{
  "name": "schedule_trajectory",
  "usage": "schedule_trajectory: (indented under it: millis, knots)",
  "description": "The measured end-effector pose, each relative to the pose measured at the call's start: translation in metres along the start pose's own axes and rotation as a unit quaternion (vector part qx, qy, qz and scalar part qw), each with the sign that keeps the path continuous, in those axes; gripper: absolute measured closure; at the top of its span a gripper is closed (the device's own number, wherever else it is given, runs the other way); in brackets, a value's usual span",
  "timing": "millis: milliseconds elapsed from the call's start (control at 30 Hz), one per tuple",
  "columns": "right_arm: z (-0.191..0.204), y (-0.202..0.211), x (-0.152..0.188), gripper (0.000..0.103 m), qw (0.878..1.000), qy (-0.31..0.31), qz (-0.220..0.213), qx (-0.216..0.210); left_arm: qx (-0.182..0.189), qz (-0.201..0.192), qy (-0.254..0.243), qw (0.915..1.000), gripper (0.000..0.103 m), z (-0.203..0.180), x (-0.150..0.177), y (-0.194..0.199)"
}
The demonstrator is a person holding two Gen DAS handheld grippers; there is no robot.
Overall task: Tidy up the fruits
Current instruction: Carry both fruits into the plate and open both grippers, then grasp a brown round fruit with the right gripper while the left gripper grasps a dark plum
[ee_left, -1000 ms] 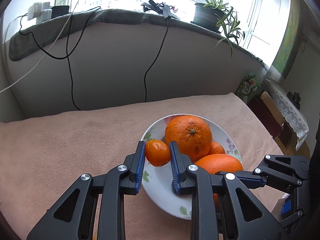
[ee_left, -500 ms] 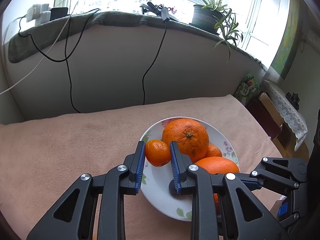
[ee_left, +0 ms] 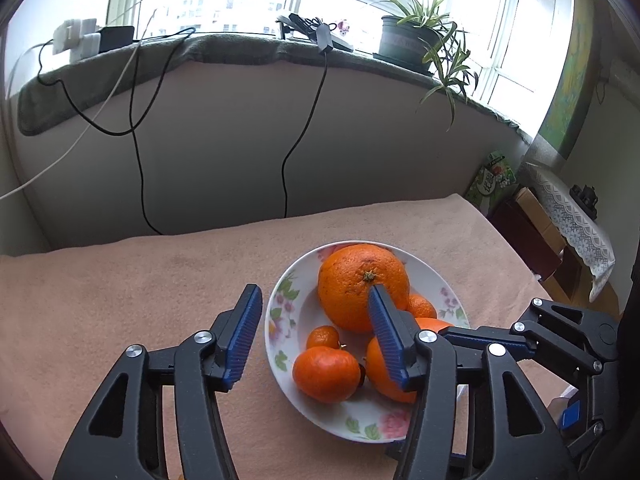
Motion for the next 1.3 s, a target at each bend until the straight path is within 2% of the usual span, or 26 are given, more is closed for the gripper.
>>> schedule_trajectory:
  millis: [67, 133, 267, 967, 1300]
  knots:
    - [0.0, 0.002, 0.001, 0.026, 1.0, -0.001, -0.003, -0.003, -0.001, -0.003, 0.0, 1.0, 0.033, -0.001, -0.001, 0.002]
    - [0.0, 0.003, 0.001, 0.025, 1.0, -0.001, -0.007, -0.006, -0.013, -0.007, -0.001, 0.9999, 0.027, -0.002, -0.002, 0.004]
    - [0.002, 0.004, 0.002, 0.025, 1.0, 0.001, -0.006, -0.002, -0.019, -0.011, 0.001, 0.9998, 0.023, -0.003, -0.002, 0.007]
    - [0.014, 0.013, 0.003, 0.025, 1.0, -0.006, -0.011, -0.007, -0.037, -0.036, 0.0, 0.9987, 0.023, -0.002, 0.007, 0.036]
    - [0.033, 0.014, 0.002, 0.025, 1.0, 0.001, -0.009, -0.023, -0.052, -0.056, 0.026, 0.9968, 0.023, 0.029, 0.02, 0.064]
Point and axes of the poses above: each gripper's, at about its wrist camera, not at the fingertips, and y roughly against the way its jaws point, z to its left, x to its underside, the point moved 1 cm from there along -y, roughly the way its jaws point, and after that the axes turned 11 degrees about z, right-handed, at the moved point
